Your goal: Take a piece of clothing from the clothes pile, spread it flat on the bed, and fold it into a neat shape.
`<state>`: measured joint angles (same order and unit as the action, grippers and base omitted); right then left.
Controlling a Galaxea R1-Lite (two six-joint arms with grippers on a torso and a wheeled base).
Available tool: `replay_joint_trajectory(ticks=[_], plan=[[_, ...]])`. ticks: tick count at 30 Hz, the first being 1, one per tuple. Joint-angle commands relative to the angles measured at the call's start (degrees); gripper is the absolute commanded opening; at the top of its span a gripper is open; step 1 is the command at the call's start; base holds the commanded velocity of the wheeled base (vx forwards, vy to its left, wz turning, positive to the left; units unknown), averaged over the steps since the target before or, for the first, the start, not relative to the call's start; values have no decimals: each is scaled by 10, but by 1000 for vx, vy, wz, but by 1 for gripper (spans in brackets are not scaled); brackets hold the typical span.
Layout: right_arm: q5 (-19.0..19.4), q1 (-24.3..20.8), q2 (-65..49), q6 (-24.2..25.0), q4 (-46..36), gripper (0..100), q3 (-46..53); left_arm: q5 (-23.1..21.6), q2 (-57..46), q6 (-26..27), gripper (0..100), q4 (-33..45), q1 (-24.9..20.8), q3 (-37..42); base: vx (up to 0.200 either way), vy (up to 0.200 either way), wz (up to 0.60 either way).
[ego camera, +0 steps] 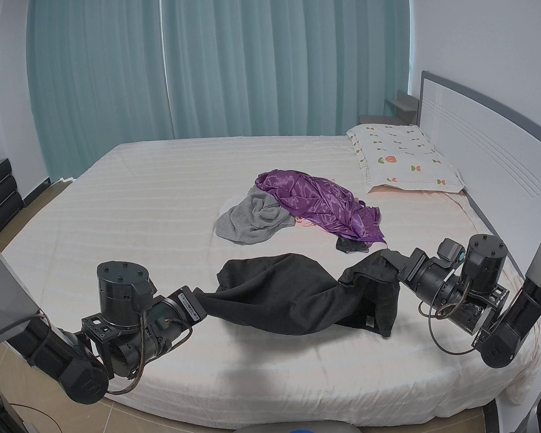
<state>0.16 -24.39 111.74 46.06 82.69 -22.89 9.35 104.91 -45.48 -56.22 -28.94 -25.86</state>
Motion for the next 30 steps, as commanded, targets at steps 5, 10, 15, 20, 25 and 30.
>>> replay_joint_trajectory(ticks=[5, 10, 15, 20, 25, 30], plan=[[0, 0, 1, 1, 1, 0, 0, 5, 0, 0, 0, 0, 0, -2, 0, 80, 0], [-1, 0, 4, 2, 1, 0, -3, 6, -3, -7, 0, 0, 0, -2, 0, 200, 0], [-2, 0, 1, 2, 2, 0, -4, 7, -3, -6, 0, 0, 1, -5, 0, 200, 0], [-2, 4, 2, 1, 16, 0, -2, 8, -8, -5, 0, 0, 4, -5, 0, 200, 0], [-2, 5, 1, 1, 22, 0, -3, 8, -13, -5, 0, 0, 6, -5, 0, 200, 0], [-2, 6, -2, 2, 22, 0, -3, 8, -12, -5, 0, 0, 5, -5, 0, 200, 0]])
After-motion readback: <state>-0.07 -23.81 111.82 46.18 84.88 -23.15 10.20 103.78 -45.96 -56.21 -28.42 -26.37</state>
